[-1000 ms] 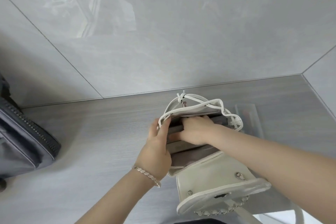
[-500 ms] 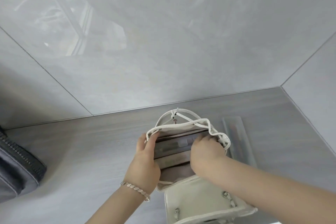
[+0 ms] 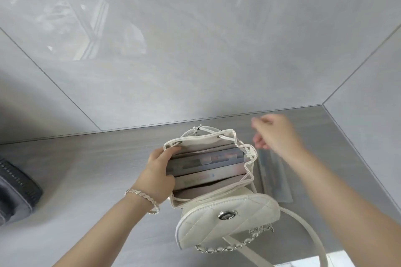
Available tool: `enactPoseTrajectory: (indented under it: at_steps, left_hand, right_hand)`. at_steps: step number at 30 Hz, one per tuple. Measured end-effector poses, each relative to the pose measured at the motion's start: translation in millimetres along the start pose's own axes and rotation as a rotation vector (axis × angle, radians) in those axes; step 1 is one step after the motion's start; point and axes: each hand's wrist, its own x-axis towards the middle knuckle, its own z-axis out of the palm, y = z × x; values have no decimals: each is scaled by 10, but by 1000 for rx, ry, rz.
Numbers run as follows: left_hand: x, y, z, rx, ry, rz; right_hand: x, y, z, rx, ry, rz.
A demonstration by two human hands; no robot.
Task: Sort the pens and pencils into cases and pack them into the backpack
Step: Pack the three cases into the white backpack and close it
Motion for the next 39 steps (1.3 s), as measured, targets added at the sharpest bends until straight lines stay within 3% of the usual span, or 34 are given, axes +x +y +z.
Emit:
enactPoseTrajectory:
  at_steps: [2, 4, 6, 9, 12, 17, 20, 23, 26, 28, 31, 34, 39]
  left_hand:
    - [-30, -9, 18, -14, 18, 9]
    - [-47, -15, 34, -29, 21, 22]
    - [-65, -9, 23, -40, 11, 32]
    - [-81, -4, -12, -56, 3, 36]
    - [-98, -6, -28, -63, 21, 22]
    - [-79, -26, -33, -88, 12, 21]
    - [-67, -25, -28, -91, 13, 19]
    - [-54, -37, -27, -103, -3, 28]
    - [-36, -64, -22, -73, -13, 54]
    - [-23, -118, -4, -37, -50, 25]
    - [-47, -177, -26, -123, -101, 41]
    - [-76, -201, -46, -183, -61, 133]
    - [-124, -145, -10, -153, -73, 131]
  right_hand:
    - [219, 394, 51, -196, 95, 100]
    - [282, 741, 247, -410, -4, 303]
    - [221, 951, 404, -513, -13, 391]
    - [192, 1082, 485, -477, 126, 347]
    - [230, 1027, 392, -233, 172, 317]
    - [64, 345, -1, 43, 239, -106]
    - [-269, -244, -185, -21, 246, -421]
    - [-650, -647, -163, 30, -1, -676]
    - [-754, -746, 122, 104, -370, -729]
    - [-687, -650, 348, -11, -514, -716]
    - [-573, -413, 562, -339, -552, -823]
    - [-570, -276, 577, -602, -451, -905]
    - [-519, -219, 703, -997, -344, -806]
